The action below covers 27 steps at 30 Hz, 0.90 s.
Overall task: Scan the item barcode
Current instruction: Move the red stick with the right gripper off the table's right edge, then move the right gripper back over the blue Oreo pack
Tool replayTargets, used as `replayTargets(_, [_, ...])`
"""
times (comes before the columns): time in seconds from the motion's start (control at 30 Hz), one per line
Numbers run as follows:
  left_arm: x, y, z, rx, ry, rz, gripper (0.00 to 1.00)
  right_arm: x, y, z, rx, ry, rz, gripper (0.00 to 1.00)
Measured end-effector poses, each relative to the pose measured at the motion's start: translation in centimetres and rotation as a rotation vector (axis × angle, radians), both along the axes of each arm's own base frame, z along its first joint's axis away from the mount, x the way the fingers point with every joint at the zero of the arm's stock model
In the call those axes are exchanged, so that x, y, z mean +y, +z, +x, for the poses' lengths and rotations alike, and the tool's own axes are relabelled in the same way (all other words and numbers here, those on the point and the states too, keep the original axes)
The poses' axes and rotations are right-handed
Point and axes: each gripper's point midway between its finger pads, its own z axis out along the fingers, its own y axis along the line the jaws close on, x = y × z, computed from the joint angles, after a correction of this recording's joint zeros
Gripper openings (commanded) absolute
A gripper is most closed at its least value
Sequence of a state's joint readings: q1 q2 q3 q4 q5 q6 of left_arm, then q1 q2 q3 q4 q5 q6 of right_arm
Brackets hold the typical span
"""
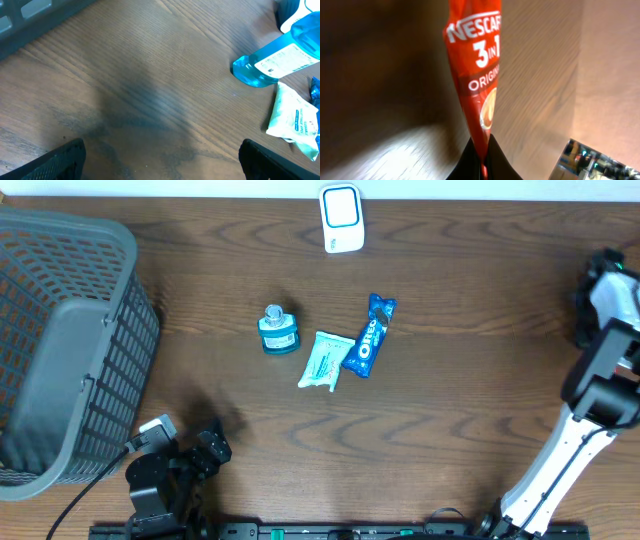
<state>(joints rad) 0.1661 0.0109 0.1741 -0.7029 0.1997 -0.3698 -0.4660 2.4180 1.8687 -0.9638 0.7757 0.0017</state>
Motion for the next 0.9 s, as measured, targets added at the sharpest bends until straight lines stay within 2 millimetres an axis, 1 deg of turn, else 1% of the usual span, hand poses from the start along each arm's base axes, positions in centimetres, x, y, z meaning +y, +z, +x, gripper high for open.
replayTargets(0.07, [0.0,0.0,0.0,0.0,0.0,0.0,0.98,-1.3,-1.1,-1.5,-0.003,-0.034,0.014,0.03])
replayTargets(0.1, [0.0,0.0,0.0,0.0,0.0,0.0,0.98,-1.7,-1.3,-2.0,-0.006,-0.048,0.014,0.11])
replayTargets(0.13, [0.0,0.0,0.0,0.0,0.0,0.0,0.98,-2.3,-1.4,-2.5,-0.015,-0.07,0.012,0.37])
replayTargets(0.17, [0.0,0.0,0.0,0.0,0.0,0.0,0.98,-2.9,-1.3,-2.9,-0.027,-0.091,0.005,0.5])
replayTargets(0.2, [0.0,0.0,0.0,0.0,0.0,0.0,0.98,-3.4,-0.9,-3.3,-0.032,-0.105,-0.007,0.56])
replayTargets(0.23, [0.0,0.0,0.0,0.0,0.0,0.0,0.98,-3.9,-0.4,-3.7,-0.049,-0.123,-0.007,0.58])
replayTargets(0.27, [0.0,0.0,0.0,0.0,0.0,0.0,0.98,-4.2,0.0,-3.9,-0.068,-0.137,0.004,0.65])
replayTargets(0.3, [0.0,0.0,0.0,0.0,0.0,0.0,0.98,-4.3,0.1,-4.1,-0.086,-0.152,0.019,0.77])
replayTargets(0.33, [0.0,0.0,0.0,0.0,0.0,0.0,0.98,-4.5,0.3,-4.1,-0.099,-0.163,0.029,0.97])
replayTargets(0.37, [0.0,0.0,0.0,0.0,0.0,0.0,0.98,-4.6,0.6,-4.1,-0.106,-0.17,0.032,0.99])
replayTargets(0.4, [0.0,0.0,0.0,0.0,0.0,0.0,0.98,-4.6,1.1,-4.0,-0.115,-0.171,0.043,0.99])
replayTargets(0.43, [0.0,0.0,0.0,0.0,0.0,0.0,0.98,-4.1,1.2,-3.5,-0.141,-0.172,0.078,0.99])
replayTargets(0.53, [0.0,0.0,0.0,0.0,0.0,0.0,0.98,-1.6,1.3,-1.2,-0.21,-0.146,0.206,0.99])
replayTargets(0.6, [0.0,0.0,0.0,0.0,0.0,0.0,0.98,0.8,1.9,1.0,-0.25,-0.109,0.283,0.99])
replayTargets(0.67, [0.0,0.0,0.0,0.0,0.0,0.0,0.98,3.6,3.0,3.4,-0.296,-0.058,0.344,0.99])
replayTargets(0.73, [0.0,0.0,0.0,0.0,0.0,0.0,0.98,6.9,4.6,5.6,-0.343,0.0,0.402,0.99])
replayTargets(0.8, [0.0,0.0,0.0,0.0,0.0,0.0,0.98,10.8,6.7,7.2,-0.384,0.051,0.463,0.99])
replayTargets(0.9, [0.0,0.0,0.0,0.0,0.0,0.0,0.98,16.9,9.5,8.1,-0.413,0.108,0.554,0.99])
